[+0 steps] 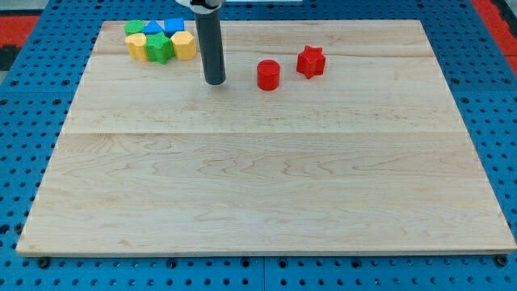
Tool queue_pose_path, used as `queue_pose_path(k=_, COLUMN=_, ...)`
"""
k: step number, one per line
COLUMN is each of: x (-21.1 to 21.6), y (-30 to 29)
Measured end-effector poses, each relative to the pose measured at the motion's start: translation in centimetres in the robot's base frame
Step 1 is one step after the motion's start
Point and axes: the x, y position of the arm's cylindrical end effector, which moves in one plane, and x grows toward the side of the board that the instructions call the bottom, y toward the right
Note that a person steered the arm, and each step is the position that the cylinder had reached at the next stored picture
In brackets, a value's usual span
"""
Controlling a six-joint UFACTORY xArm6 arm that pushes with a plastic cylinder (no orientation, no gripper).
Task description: Push the red circle below the red star
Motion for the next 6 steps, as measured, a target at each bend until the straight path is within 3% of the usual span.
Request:
queue_pose_path(k=1, x=-2.1, y=2.7)
queue_pose_path(k=2, x=-1.4, y=6.9)
queue_pose_path(k=3, x=0.9, y=8.1)
queue_pose_path(k=5, x=1.7, y=12.3)
queue_pose_path(k=6, x=1.8, y=5.3)
